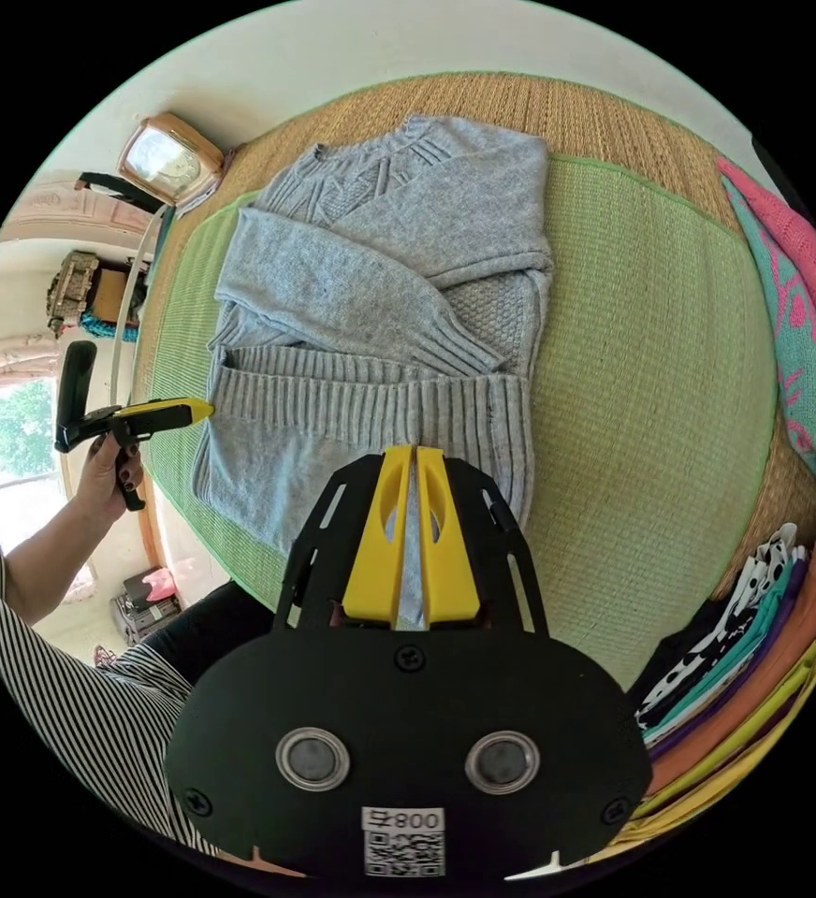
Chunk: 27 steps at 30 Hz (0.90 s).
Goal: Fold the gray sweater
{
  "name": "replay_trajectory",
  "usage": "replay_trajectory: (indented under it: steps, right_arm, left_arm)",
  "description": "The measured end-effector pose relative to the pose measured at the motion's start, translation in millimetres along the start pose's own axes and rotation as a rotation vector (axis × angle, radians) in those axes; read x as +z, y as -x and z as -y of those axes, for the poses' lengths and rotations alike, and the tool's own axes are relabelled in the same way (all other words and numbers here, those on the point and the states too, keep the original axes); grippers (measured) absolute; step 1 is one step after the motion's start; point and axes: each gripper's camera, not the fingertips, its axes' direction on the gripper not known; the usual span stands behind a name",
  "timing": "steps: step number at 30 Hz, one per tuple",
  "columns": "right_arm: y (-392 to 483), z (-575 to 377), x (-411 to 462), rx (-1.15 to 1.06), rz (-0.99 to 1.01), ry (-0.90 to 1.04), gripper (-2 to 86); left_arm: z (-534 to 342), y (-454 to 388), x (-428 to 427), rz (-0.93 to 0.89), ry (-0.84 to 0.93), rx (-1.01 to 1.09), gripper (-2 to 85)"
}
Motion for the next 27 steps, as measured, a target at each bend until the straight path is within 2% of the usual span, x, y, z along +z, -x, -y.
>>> replay_trajectory:
  steps: [7, 13, 17, 23, 27]
  right_arm:
    - [-10.2, -11.8, -5.8, 0.050, 0.016, -0.080, 0.6]
    - [-21.2, 1.5, 31.8, 0.071, -0.028, 0.004, 0.8]
    - [-32.0, 1.1, 47.3, 0.094, 0.018, 0.031, 1.5]
    - [-45.9, -14.4, 37.4, 0.116, 0.083, -0.011, 5.4]
    - [-57.8, -44.4, 25.3, 0.130, 0.133, -0.030, 7.5]
  left_arm:
    - [5.7, 7.7, 6.2, 0.014, -0.039, -0.013, 1.1]
    - [16.4, 24.5, 35.3, 0.059, 0.021, -0.048, 1.5]
    - [12.1, 31.4, 44.8, 0.033, 0.035, -0.043, 2.4]
    - [-19.6, 46.6, 19.6, -0.058, -0.042, -0.080, 7.0]
    - [-64.0, 70.3, 12.5, -0.019, 0.025, -0.159, 8.9]
